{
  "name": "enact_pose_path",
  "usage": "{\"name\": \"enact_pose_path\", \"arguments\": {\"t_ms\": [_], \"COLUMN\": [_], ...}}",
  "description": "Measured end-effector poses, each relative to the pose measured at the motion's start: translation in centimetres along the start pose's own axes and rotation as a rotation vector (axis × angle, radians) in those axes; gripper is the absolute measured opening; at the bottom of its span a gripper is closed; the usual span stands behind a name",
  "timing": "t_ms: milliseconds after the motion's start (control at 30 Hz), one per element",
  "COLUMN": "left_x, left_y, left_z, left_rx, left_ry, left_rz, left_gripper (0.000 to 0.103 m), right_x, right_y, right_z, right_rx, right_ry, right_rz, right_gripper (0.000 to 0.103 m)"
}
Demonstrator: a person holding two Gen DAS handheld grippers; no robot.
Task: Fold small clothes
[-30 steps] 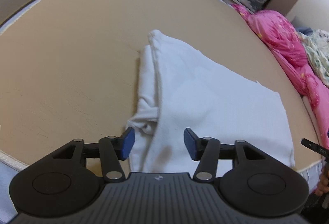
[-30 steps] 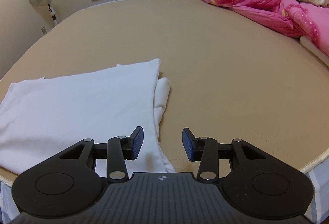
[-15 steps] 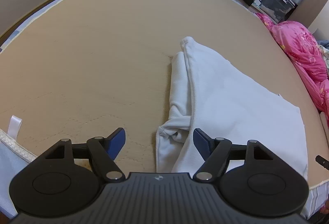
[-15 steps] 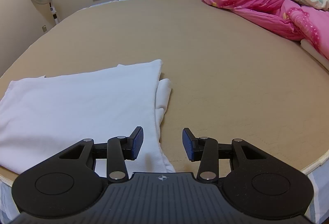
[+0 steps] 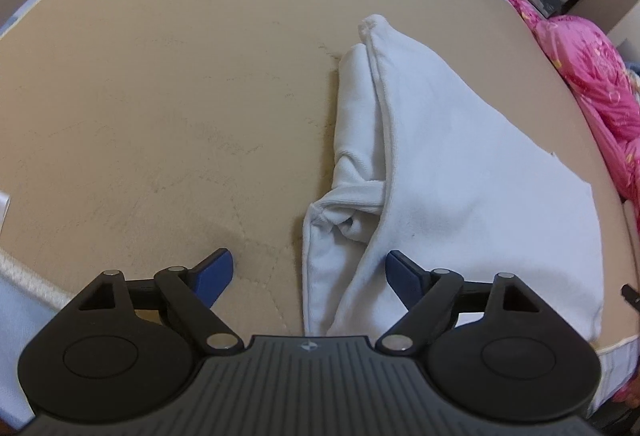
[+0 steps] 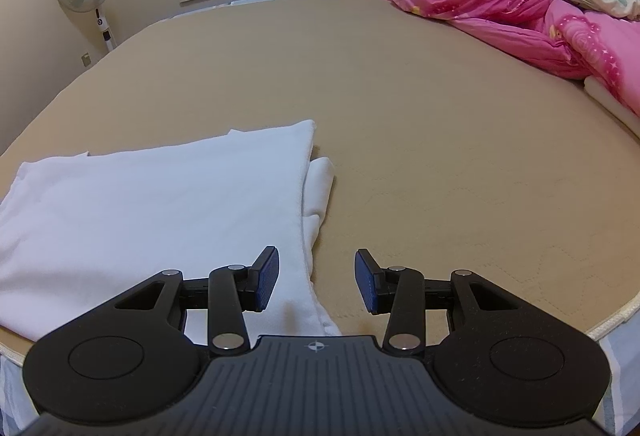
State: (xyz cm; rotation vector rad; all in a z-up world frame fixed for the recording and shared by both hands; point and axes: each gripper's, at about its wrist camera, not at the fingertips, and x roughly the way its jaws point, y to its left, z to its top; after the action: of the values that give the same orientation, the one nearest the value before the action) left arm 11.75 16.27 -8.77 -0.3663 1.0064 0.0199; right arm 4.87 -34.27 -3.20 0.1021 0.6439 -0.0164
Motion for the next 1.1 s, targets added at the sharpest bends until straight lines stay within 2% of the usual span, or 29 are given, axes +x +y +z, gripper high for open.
{"name": "enact_pose_path", "arguments": {"t_ms": [33, 100, 167, 267, 500, 667, 933, 1100], "left_x": [0.0, 0.1, 0.2, 0.3, 0.7, 0.7, 0.6, 0.4], "left_y": [-0.2, -0.5, -0.5, -0.8, 0.0, 0.7, 2.1, 2.6], "left_z": [0.0, -0.1, -0.3, -0.5, -0.4, -0.2, 0.0, 0.0], "left_rx": [0.016, 0.041, 0.028, 0.013, -0.053, -0.063, -0.122, -0.107], "left_ry": [-0.011, -0.022, -0.001, 0.03, 0.036, 0.031, 0.027, 0.025], "left_rz": [-0.001, -0.017, -0.073, -0.129, -0.151, -0.162, -0.187, -0.187], "left_gripper": [0.083, 0.06, 0.05, 0.051, 0.057, 0.062, 0.063, 0.062], "right_x": [0.0, -0.1, -0.1, -0.2, -0.1, 0.1, 0.2, 0.2], "right_y": [0.0, 0.0, -0.1, -0.3, -0.2, 0.1, -0.1, 0.0], "right_z": [0.0, 0.1, 0.1, 0.0, 0.1, 0.0, 0.0, 0.0], "right_rx": [0.0, 0.003, 0.006, 0.013, 0.02, 0.011, 0.02, 0.016], "right_ry": [-0.001, -0.002, -0.004, -0.004, -0.001, 0.004, 0.005, 0.009], "right_rz": [0.0, 0.001, 0.003, 0.002, 0.003, 0.003, -0.001, 0.0], "right_gripper": [0.044, 0.044, 0.044, 0.044, 0.044, 0.044, 0.044, 0.044]}}
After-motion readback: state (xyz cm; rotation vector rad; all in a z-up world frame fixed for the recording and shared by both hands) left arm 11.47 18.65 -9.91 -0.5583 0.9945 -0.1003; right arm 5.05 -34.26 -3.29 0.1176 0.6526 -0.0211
